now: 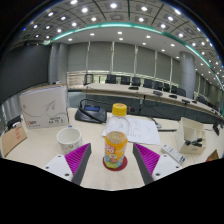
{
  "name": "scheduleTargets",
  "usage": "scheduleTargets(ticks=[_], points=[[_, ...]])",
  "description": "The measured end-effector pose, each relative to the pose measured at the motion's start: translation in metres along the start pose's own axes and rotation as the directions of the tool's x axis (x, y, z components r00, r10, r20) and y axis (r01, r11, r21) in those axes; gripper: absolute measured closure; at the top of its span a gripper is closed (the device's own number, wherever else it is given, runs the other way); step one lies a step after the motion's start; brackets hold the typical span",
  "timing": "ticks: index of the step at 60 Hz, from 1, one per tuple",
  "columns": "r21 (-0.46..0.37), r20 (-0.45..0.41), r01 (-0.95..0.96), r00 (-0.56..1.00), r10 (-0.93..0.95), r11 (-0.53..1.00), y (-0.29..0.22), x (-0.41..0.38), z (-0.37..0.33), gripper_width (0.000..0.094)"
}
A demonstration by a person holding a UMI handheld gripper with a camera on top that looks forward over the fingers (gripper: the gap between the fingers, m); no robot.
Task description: Pour water
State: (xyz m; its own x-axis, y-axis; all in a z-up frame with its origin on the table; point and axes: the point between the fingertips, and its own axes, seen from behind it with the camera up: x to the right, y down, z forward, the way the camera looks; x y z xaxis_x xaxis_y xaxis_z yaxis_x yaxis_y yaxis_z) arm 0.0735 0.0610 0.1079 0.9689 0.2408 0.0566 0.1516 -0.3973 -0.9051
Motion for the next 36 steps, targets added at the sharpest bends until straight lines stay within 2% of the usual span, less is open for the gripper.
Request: scheduleTargets(ticks=[13,25,36], points=[[-0.085,-0.083,0.016,0.996,-0.023,0.996,-0.015,-0.046,-0.149,0.0073],[-0.113,-0.111,0.0,0.994,-0.012,0.994,-0.008,-0.108,-0.287,0.0076],[-0.101,-0.128,0.024,0.991,-0.037,0.995,-0.001,-0.137,-0.357,0.0077]])
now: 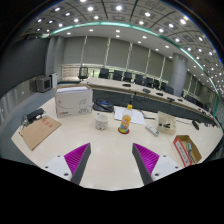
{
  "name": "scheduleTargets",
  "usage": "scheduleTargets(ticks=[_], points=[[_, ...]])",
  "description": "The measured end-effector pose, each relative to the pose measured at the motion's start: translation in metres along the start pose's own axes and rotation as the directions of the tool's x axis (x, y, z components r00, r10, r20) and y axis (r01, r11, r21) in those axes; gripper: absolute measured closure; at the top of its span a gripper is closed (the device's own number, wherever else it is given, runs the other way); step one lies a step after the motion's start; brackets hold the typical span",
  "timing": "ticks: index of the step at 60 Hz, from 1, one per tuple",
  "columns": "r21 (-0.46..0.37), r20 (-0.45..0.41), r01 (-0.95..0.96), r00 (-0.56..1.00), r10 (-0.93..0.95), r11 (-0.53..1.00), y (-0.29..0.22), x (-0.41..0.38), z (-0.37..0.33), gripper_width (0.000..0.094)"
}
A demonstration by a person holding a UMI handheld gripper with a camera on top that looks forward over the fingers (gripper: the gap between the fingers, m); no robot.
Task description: Pour water
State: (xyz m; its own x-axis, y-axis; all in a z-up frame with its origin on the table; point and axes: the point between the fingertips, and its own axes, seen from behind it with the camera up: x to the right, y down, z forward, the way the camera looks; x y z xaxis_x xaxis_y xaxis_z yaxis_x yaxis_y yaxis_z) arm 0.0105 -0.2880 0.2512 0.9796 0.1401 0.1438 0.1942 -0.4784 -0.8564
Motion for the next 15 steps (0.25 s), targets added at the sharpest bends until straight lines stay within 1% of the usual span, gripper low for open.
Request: scheduleTargets(ticks=[6,15], points=[[-0.007,0.005,-0.023,1.0,0.023,1.0,0.009,-0.005,-0.02,0.0079],[-0.004,-0.021,-0.029,0.999,0.029,1.0,0.015,-0.001,-0.035,0.0077]])
